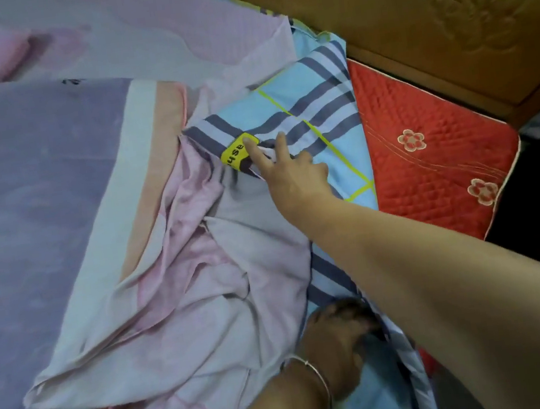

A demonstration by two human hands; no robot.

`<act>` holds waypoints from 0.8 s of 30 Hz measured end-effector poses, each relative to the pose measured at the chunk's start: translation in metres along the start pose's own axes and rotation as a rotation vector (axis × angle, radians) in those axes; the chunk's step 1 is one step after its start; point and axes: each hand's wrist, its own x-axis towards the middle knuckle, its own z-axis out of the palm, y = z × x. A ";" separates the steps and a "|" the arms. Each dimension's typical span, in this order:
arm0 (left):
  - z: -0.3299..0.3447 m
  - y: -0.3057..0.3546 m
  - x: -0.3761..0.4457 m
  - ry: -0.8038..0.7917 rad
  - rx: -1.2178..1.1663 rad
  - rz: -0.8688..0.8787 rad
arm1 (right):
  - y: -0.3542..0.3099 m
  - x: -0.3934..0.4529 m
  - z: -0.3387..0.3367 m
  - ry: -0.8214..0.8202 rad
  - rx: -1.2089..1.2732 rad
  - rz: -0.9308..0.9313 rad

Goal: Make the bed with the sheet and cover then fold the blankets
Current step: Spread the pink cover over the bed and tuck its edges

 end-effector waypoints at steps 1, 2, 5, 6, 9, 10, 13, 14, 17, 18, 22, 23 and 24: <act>-0.006 -0.003 0.007 -0.009 -0.021 -0.047 | 0.010 0.002 0.000 0.002 -0.009 0.003; -0.013 -0.011 0.016 0.098 -0.009 -0.083 | 0.018 0.003 -0.002 0.004 -0.025 0.002; -0.039 -0.010 0.039 0.205 -0.131 -0.261 | 0.039 0.009 -0.002 0.040 -0.014 0.061; -0.047 -0.006 0.044 0.215 -0.129 -0.251 | 0.046 0.008 -0.003 0.046 -0.008 0.069; -0.056 -0.005 0.052 0.133 -0.112 -0.196 | 0.067 0.004 -0.002 0.043 -0.010 0.103; -0.055 -0.006 0.055 0.112 -0.089 -0.185 | 0.077 0.002 -0.001 0.062 -0.020 0.129; -0.052 -0.010 0.057 0.097 -0.024 -0.145 | 0.111 -0.008 0.001 0.084 -0.021 0.245; -0.051 -0.014 0.056 0.121 -0.004 -0.146 | 0.123 -0.012 0.003 0.086 -0.006 0.290; -0.048 -0.025 0.058 0.159 0.065 -0.148 | 0.159 -0.025 0.008 0.111 0.040 0.456; -0.046 -0.026 0.061 0.167 0.105 -0.120 | 0.172 -0.030 0.010 0.125 0.045 0.517; -0.045 -0.027 0.068 0.199 0.197 -0.088 | 0.212 -0.049 0.023 0.105 0.177 0.793; -0.043 -0.029 0.070 0.215 0.235 -0.064 | 0.219 -0.052 0.028 0.102 0.210 0.851; -0.042 -0.033 0.071 0.235 0.291 -0.023 | 0.223 -0.055 0.033 0.104 0.234 0.899</act>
